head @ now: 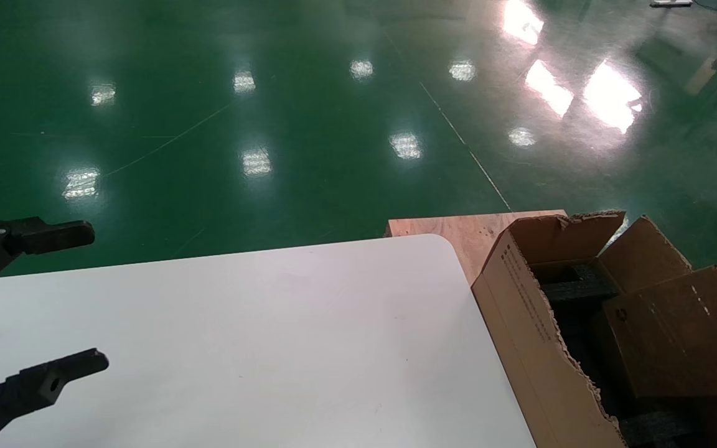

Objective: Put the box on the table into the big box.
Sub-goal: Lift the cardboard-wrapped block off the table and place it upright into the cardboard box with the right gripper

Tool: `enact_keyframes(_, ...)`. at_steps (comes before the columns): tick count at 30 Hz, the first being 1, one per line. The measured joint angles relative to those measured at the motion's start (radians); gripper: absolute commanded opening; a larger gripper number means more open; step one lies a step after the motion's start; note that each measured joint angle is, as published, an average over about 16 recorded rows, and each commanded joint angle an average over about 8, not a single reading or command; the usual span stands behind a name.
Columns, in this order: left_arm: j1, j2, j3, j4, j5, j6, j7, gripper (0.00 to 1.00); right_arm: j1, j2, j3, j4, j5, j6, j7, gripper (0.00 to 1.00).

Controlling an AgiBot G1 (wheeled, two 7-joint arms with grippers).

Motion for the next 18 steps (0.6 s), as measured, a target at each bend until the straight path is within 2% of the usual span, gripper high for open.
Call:
enact_keyframes(10,0.000,0.000,0.000,0.000,0.000,0.000,0.000,1.00,-0.003,-0.020,-0.090,-0.004,0.069,0.043,-0.013,0.00)
enact_keyframes(18,0.000,0.000,0.000,0.000,0.000,0.000,0.000,1.00,0.000,-0.052,-0.174,0.033,0.119,0.108,0.004,0.00)
